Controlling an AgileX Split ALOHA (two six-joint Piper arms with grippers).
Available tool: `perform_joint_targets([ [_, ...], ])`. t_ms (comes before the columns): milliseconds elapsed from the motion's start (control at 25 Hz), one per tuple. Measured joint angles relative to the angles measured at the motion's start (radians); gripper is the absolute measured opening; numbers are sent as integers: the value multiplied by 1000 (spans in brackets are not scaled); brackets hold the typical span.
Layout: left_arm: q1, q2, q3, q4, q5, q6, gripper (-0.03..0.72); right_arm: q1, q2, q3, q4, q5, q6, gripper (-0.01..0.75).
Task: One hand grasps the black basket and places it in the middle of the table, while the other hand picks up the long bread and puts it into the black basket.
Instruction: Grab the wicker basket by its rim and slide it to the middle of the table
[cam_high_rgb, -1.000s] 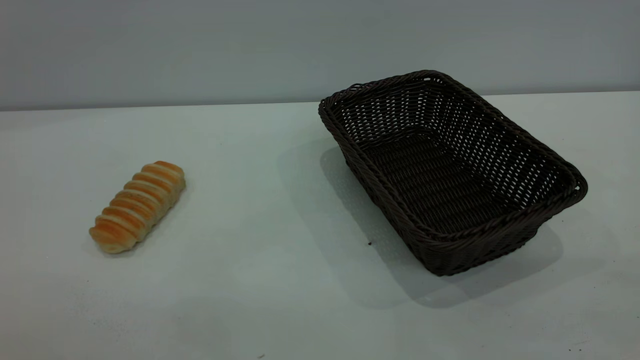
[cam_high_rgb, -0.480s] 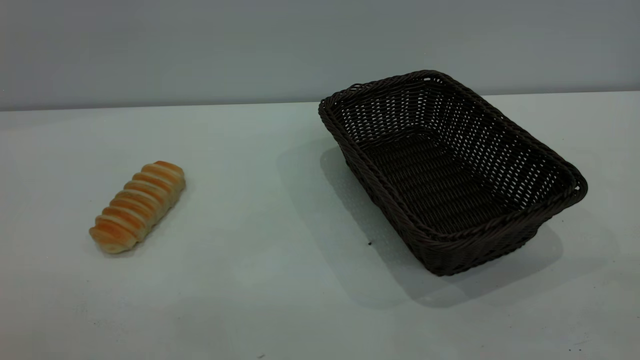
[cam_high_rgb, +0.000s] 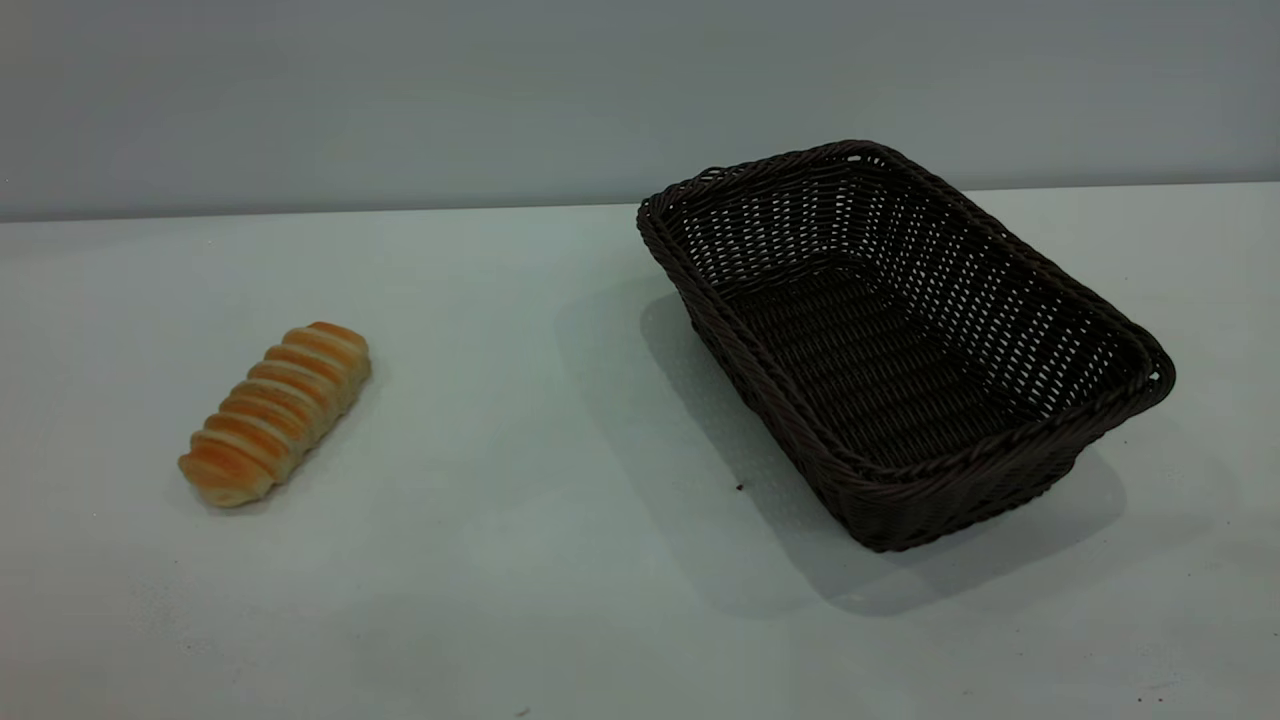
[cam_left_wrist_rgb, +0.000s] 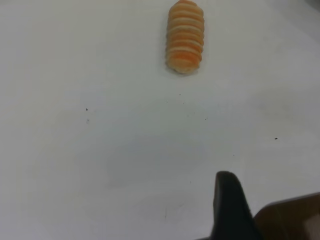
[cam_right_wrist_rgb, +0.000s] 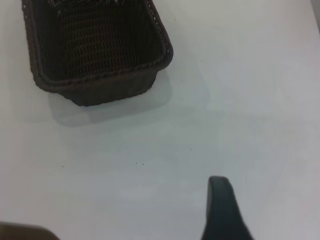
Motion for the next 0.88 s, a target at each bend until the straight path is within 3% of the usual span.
perform_joint_targets([
  [720,0,0,-1,0,-3,4,460,0,0,0,1,0,0,483],
  [880,0,2,-28,-11,-102,6,460,0,71,-30,4,10,11,483],
])
